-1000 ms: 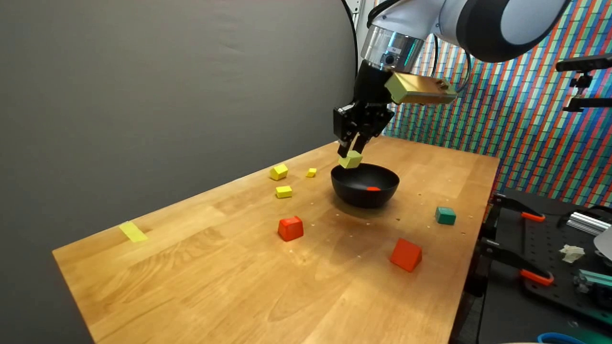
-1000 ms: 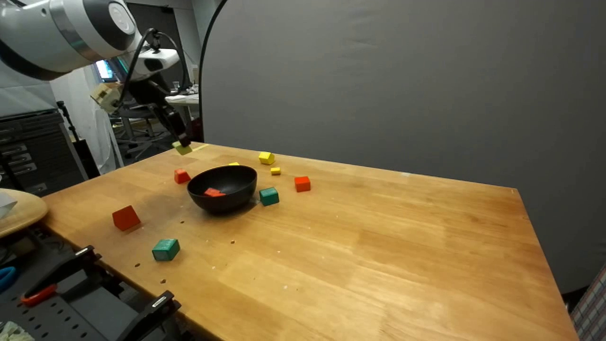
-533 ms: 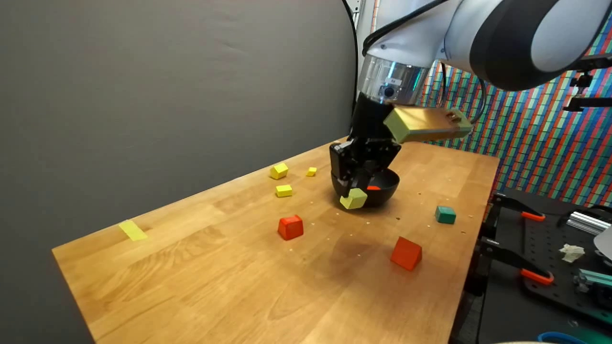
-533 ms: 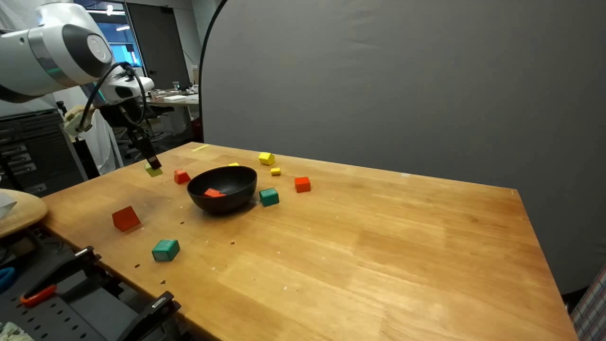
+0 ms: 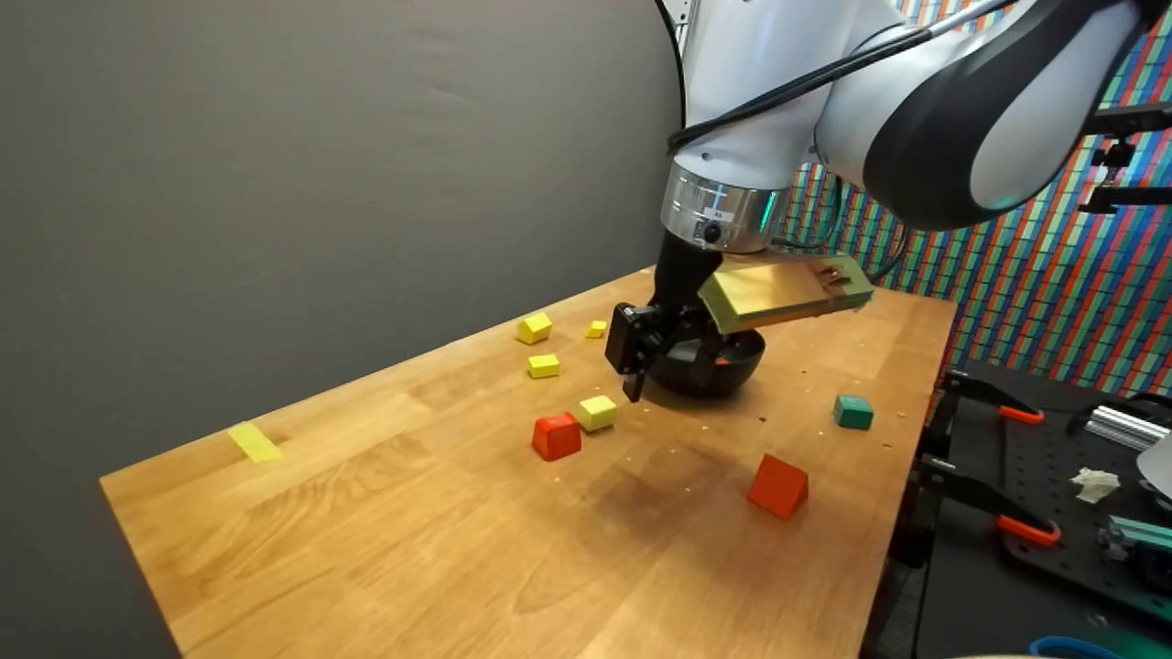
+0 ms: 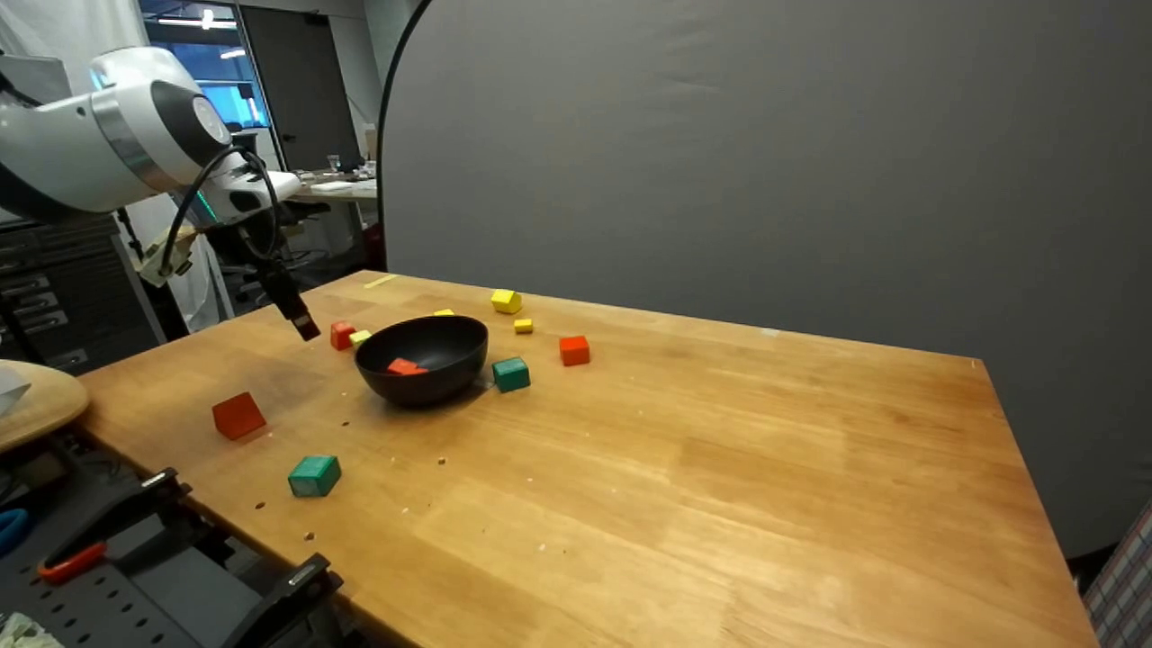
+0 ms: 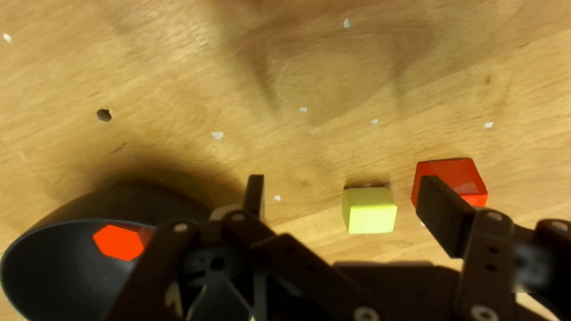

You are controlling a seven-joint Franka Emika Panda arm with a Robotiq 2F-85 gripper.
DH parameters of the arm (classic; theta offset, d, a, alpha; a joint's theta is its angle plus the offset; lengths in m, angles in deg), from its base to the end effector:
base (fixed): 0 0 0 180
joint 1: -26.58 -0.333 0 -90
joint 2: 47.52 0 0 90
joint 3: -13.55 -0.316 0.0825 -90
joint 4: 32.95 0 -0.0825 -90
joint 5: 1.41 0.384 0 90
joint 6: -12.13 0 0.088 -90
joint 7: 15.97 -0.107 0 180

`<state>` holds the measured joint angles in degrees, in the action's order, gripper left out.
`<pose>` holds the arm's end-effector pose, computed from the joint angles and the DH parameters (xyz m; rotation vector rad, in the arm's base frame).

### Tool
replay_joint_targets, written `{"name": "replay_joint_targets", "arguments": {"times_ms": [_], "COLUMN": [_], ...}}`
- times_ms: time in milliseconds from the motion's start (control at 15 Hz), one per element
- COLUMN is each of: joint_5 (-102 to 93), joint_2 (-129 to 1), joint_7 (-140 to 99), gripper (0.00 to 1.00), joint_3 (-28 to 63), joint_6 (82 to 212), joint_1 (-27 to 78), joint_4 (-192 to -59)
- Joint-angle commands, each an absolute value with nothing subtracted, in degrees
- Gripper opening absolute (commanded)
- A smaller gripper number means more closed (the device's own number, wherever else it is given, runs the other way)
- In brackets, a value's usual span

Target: Take the blocks out of the gift disappointed

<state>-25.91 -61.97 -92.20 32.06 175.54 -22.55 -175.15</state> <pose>0.4077 0.2609 0.2054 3.0201 -0.5774 0.3829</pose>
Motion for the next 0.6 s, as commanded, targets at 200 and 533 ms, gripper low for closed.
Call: {"name": "replay_joint_targets", "arguments": {"times_ms": [200,533], "joint_5": [-29.3,-48.9], "joint_2": [-59.8,-56.8], "joint_7": [-91.4,-100.4], "gripper": [1.0,1.0], "joint_3": [34.3,48.4], "joint_6": [176.2,175.2], "joint_1": [-22.5,-23.1], "joint_4": [-175.9,-177.4]}}
